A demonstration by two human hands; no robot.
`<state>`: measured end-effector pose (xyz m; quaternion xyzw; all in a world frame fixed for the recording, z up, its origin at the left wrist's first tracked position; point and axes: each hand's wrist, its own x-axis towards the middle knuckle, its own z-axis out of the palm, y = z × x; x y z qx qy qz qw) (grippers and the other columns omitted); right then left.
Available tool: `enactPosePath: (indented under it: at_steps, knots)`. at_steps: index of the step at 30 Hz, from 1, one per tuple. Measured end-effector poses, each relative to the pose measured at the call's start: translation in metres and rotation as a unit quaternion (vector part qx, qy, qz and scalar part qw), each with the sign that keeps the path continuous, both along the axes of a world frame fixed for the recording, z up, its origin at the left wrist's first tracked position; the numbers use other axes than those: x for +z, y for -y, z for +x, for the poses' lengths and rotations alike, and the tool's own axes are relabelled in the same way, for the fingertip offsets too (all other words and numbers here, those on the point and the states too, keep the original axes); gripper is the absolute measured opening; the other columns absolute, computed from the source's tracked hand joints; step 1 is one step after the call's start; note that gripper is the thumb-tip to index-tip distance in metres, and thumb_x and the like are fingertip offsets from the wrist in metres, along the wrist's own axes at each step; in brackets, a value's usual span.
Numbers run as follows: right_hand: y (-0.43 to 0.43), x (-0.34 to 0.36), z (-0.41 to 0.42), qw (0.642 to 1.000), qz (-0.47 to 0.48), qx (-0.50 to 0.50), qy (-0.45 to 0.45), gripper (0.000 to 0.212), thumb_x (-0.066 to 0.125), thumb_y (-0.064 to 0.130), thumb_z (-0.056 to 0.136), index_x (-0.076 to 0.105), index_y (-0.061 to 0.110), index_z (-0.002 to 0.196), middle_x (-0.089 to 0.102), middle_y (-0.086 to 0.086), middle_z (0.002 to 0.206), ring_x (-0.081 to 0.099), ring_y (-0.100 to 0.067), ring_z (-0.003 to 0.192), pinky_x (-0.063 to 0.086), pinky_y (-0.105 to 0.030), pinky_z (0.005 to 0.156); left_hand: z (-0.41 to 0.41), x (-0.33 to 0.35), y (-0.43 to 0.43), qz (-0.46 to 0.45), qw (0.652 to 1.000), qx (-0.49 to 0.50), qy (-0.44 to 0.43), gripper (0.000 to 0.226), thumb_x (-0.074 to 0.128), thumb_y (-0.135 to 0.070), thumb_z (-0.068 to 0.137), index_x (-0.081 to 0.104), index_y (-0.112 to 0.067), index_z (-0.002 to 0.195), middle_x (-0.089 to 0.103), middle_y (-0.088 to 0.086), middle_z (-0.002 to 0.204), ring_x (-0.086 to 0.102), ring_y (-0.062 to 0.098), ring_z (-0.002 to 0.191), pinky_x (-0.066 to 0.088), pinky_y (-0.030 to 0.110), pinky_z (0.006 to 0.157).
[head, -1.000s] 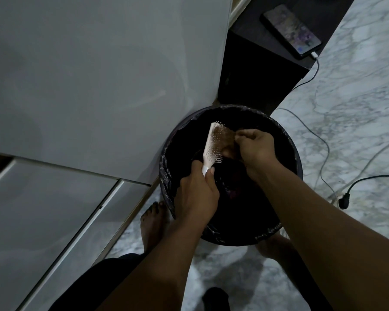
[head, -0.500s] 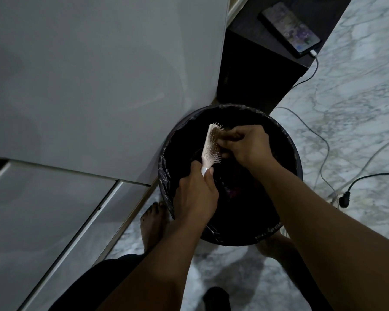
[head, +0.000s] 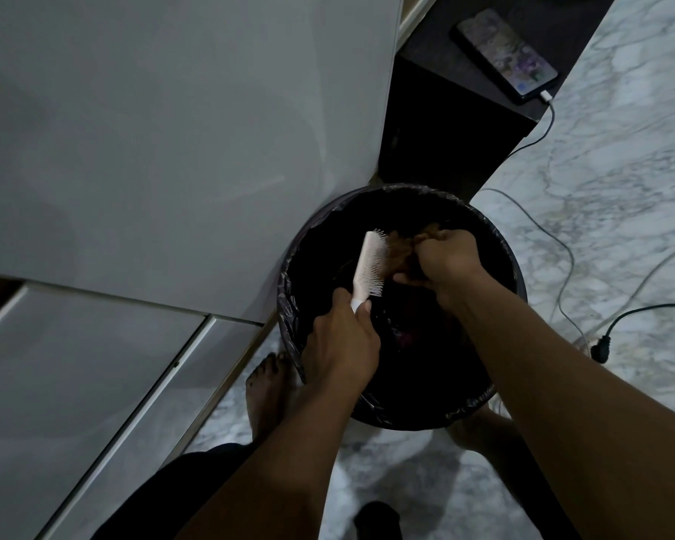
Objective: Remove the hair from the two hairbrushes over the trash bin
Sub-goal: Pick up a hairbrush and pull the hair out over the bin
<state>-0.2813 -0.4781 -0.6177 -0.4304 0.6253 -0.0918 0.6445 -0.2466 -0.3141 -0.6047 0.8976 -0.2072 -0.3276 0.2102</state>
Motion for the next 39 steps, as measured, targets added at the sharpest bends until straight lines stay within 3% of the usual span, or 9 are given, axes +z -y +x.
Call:
enactPosePath:
  at_steps: [6, 9, 11, 18, 25, 30, 33, 37, 39]
  knots:
    - [-0.005, 0.009, 0.0, 0.989, 0.014, 0.14, 0.051, 0.028, 0.072, 0.021, 0.09, 0.059, 0.02, 0.114, 0.069, -0.002, 0.11, 0.07, -0.023, 0.097, 0.062, -0.04, 0.069, 0.002, -0.001, -0.001, -0.017, 1.0, 0.003, 0.017, 0.027, 0.038, -0.045, 0.105, 0.045, -0.019, 0.111, 0.064, 0.012, 0.098, 0.063, 0.034, 0.084, 0.046, 0.04, 0.065]
    - [-0.011, 0.002, -0.001, 0.978, -0.046, 0.188, 0.08, 0.048, 0.083, 0.011, 0.079, 0.062, 0.018, 0.121, 0.07, 0.004, 0.116, 0.07, -0.019, 0.101, 0.063, -0.041, 0.078, 0.001, 0.003, 0.001, -0.016, 1.0, -0.001, 0.012, 0.028, 0.038, -0.045, 0.105, 0.045, -0.02, 0.112, 0.062, 0.01, 0.098, 0.063, 0.032, 0.083, 0.041, 0.037, 0.063]
    - [-0.01, -0.005, -0.001, 0.974, -0.104, 0.194, 0.06, 0.037, 0.085, 0.004, 0.076, 0.073, 0.014, 0.109, 0.076, 0.0, 0.107, 0.074, -0.021, 0.095, 0.062, -0.038, 0.077, 0.001, 0.002, 0.002, -0.016, 1.0, 0.003, 0.013, 0.03, 0.038, -0.045, 0.105, 0.047, -0.019, 0.116, 0.062, 0.01, 0.099, 0.062, 0.03, 0.081, 0.04, 0.035, 0.062]
    - [-0.003, 0.001, -0.002, 0.982, -0.102, 0.153, 0.045, 0.007, 0.07, -0.001, 0.089, 0.071, 0.005, 0.086, 0.07, -0.007, 0.07, 0.064, -0.016, 0.048, 0.055, -0.026, 0.051, 0.006, -0.003, 0.002, -0.021, 0.999, 0.042, -0.003, 0.028, 0.041, -0.042, 0.105, 0.049, -0.017, 0.112, 0.065, 0.012, 0.099, 0.055, 0.027, 0.077, 0.036, 0.035, 0.062]
    - [0.002, 0.011, 0.0, 0.989, -0.072, 0.125, 0.027, 0.031, 0.042, -0.001, 0.096, 0.065, 0.016, 0.086, 0.07, -0.005, 0.087, 0.068, -0.021, 0.071, 0.051, -0.026, 0.051, 0.006, -0.006, 0.003, -0.022, 0.998, 0.055, -0.013, 0.025, 0.043, -0.042, 0.105, 0.049, -0.018, 0.105, 0.067, 0.011, 0.099, 0.056, 0.026, 0.078, 0.038, 0.035, 0.063]
    - [-0.002, 0.007, -0.001, 0.986, -0.046, 0.162, -0.006, 0.019, 0.061, 0.027, 0.089, 0.075, 0.015, 0.096, 0.076, -0.01, 0.095, 0.073, -0.027, 0.084, 0.062, -0.039, 0.072, 0.004, -0.004, 0.002, -0.017, 0.999, 0.042, -0.017, 0.025, 0.043, -0.045, 0.104, 0.047, -0.02, 0.103, 0.065, 0.008, 0.097, 0.057, 0.025, 0.076, 0.038, 0.033, 0.06]
    - [-0.007, 0.004, -0.004, 0.984, -0.044, 0.174, 0.016, 0.042, 0.081, 0.05, 0.074, 0.077, 0.017, 0.1, 0.079, -0.003, 0.095, 0.076, -0.021, 0.086, 0.063, -0.037, 0.074, 0.002, 0.0, 0.002, -0.019, 1.0, 0.003, -0.025, 0.025, 0.041, -0.047, 0.104, 0.047, -0.022, 0.102, 0.061, 0.003, 0.09, 0.055, 0.018, 0.07, 0.032, 0.031, 0.051]
    - [-0.004, -0.004, -0.004, 0.98, -0.114, 0.161, -0.031, 0.01, 0.075, 0.012, 0.085, 0.074, 0.012, 0.095, 0.076, -0.011, 0.086, 0.075, -0.026, 0.071, 0.064, -0.042, 0.073, 0.001, 0.0, 0.003, -0.032, 0.999, -0.013, -0.013, 0.025, 0.042, -0.047, 0.103, 0.047, -0.022, 0.102, 0.062, 0.004, 0.09, 0.06, 0.025, 0.075, 0.039, 0.033, 0.056]
    - [-0.001, -0.003, -0.004, 0.982, -0.122, 0.136, -0.038, 0.02, 0.066, 0.001, 0.087, 0.067, 0.02, 0.083, 0.074, -0.013, 0.078, 0.072, -0.028, 0.064, 0.064, -0.044, 0.071, 0.002, -0.001, 0.002, -0.039, 0.999, -0.011, -0.01, 0.025, 0.042, -0.047, 0.103, 0.046, -0.023, 0.102, 0.064, 0.006, 0.092, 0.062, 0.027, 0.077, 0.043, 0.035, 0.059]
